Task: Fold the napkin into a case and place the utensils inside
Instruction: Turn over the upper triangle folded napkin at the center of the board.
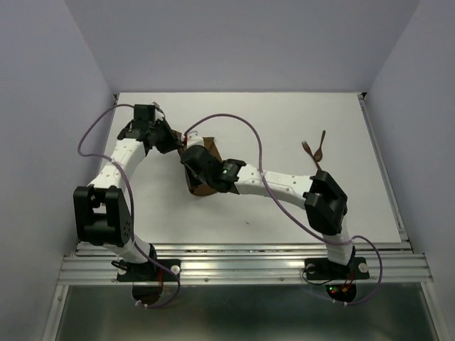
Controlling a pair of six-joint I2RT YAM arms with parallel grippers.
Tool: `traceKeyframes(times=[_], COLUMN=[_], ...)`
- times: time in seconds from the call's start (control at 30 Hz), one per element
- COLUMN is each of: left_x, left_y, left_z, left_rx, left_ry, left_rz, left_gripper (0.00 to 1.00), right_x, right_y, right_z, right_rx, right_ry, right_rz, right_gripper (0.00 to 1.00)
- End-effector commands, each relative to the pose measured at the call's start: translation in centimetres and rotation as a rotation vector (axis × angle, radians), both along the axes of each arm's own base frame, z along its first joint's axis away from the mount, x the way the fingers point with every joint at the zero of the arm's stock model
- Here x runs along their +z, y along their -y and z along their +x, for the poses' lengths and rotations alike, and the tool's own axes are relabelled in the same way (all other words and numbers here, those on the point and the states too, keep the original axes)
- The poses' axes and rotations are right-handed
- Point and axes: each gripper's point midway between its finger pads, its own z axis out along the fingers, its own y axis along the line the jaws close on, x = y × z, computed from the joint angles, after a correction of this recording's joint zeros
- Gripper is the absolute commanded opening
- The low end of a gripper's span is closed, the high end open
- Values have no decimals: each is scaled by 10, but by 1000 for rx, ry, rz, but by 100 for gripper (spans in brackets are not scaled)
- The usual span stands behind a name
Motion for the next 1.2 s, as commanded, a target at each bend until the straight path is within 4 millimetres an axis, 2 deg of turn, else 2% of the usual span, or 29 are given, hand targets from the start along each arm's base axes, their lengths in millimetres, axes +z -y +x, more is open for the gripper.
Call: traceKeyframes(times=[0.0,0.03,0.07,0.1,0.17,0.23,0.27,0.37,0.4,0.43,0.47,0.5,0.53,0.57,0.63,0.67,0.7,0.73,0.77,0.8,0.83,0.87,0.9,0.93,1.0,1.03,1.07,1.13,1.17], left_x=[77,91,98,102,126,137,153,179,184,185,189,188,186,175,165,146,136,115,103,94,82,55,46,29,15,10,0,-11,-24], left_y=[-75,-88,-103,-119,-137,-156,-165,-178,-181,-183,-182,-177,-172,-158,-142,-127,-103,-92,-82,-61,-50,-36,-25,0,22,35,55,72,80], left_z=[14,8,5,-1,-8,-16,-19,-25,-26,-24,-21,-16,-11,-2,13,24,30,44,50,58,63,73,78,86,93,97,100,103,104], left_rx=[148,181,219,256,309,373,408,461,474,477,474,460,452,419,396,370,320,310,297,264,247,225,207,162,129,111,74,42,23], left_ry=[201,215,220,207,247,248,278,317,322,318,330,332,338,321,326,294,291,262,249,256,240,197,193,188,186,193,185,177,158], left_rz=[229,276,297,319,358,411,452,512,522,527,523,514,502,499,485,483,473,477,476,466,464,462,455,440,422,411,401,395,398], left_gripper=[0,0,0,0,0,0,0,0,0,0,0,0,0,0,0,0,0,0,0,0,0,0,0,0,0,0,0,0,0], right_x=[51,57,64,77,91,98,110,126,122,138,138,123,127,125,100,90,88,59,48,42,11,0,-12,-33,-50,-51,-68,-73,-67], right_y=[-65,-76,-83,-99,-113,-127,-132,-137,-134,-132,-130,-124,-124,-116,-108,-103,-94,-83,-74,-61,-44,-32,-20,4,26,35,52,66,69], right_z=[-35,-47,-48,-59,-70,-88,-90,-100,-104,-109,-111,-108,-108,-98,-92,-88,-74,-74,-69,-57,-55,-52,-48,-42,-39,-37,-39,-39,-40], right_rx=[225,280,295,355,408,483,501,556,563,577,579,564,566,541,505,484,453,411,384,343,283,252,214,145,94,71,34,8,8], right_ry=[-55,-76,-74,-82,-85,-105,-97,-106,-125,-123,-133,-164,-193,-215,-299,-329,-330,-393,-408,-413,-458,-470,-482,-499,-515,-508,-529,-544,-531], right_rz=[219,247,267,310,347,381,409,481,476,525,538,527,573,584,590,588,605,573,565,562,519,507,491,467,445,441,413,412,419], right_gripper=[1,1,1,1,1,1,1,1,1,1,1,1,1,1,1,1,1,1,1,1,1,1,1,1,1,1,1,1,1])
